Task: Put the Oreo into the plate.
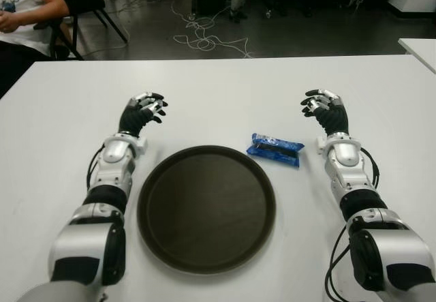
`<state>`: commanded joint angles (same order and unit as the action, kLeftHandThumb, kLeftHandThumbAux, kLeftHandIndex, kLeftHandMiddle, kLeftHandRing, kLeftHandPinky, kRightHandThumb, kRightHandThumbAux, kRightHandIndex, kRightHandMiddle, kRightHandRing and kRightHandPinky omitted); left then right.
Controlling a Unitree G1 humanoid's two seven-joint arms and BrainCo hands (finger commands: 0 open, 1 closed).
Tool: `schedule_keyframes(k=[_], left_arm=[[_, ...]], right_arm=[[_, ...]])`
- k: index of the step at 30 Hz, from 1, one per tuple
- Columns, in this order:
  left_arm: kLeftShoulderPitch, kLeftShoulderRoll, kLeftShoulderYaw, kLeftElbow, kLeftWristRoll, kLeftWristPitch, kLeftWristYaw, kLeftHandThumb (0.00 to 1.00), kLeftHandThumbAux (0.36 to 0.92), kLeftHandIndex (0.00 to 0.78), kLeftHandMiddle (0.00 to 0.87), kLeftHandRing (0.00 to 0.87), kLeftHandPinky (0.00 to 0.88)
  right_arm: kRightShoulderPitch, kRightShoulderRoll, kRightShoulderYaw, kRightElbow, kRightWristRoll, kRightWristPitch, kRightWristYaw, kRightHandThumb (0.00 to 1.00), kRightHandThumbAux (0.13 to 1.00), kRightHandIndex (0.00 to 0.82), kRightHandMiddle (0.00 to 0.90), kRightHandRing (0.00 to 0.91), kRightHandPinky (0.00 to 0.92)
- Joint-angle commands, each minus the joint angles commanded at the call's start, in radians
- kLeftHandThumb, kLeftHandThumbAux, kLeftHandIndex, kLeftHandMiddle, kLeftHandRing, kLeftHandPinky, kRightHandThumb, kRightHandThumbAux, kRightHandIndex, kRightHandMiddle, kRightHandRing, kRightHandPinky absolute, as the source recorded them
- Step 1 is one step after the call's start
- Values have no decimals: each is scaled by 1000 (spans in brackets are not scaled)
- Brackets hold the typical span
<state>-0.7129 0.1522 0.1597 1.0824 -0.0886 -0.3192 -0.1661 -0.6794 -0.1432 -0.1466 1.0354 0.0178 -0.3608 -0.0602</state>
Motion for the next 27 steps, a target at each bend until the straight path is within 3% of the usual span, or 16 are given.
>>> schedule_keyframes(k=[5,8,9,11,13,17,20,27], left_arm=[[1,2,-1,-2,-1,3,-3,834,672,418,469,523,582],[1,2,2,-2,-6,6,-9,834,672,418,469,525,585],[1,2,3,-2,-6,7,-10,834,672,419,469,525,586],[2,1,2,-4,-6,6,-9,834,672,419,469,524,587],[2,0,1,-6,-5,4,-8,835,672,419,469,523,587],[1,1,-2,-4,1,-1,-3,835,672,419,469,520,583],[1,1,-6,-4,8,-8,7,834,672,419,469,518,586],[3,2,-7,-6,6,-4,9,834,672,419,469,517,573]], right_arm=[[-1,-7,-18,-33,11,-10,-17,676,740,410,436,448,422],[13,-15,-37,-90,8,-55,-67,666,744,400,347,355,342],[16,-13,-39,-97,3,-67,-82,442,764,321,311,316,307],[23,-7,-39,-106,-15,-104,-125,226,780,242,267,267,255],[32,-4,-26,-121,-48,-150,-176,92,781,173,217,210,185],[46,-10,29,-145,-167,-240,-303,24,772,95,139,123,82],[63,-46,122,-171,-358,-289,-444,7,772,37,59,49,27],[56,-117,239,-114,-529,-288,-525,0,738,2,3,3,1]])
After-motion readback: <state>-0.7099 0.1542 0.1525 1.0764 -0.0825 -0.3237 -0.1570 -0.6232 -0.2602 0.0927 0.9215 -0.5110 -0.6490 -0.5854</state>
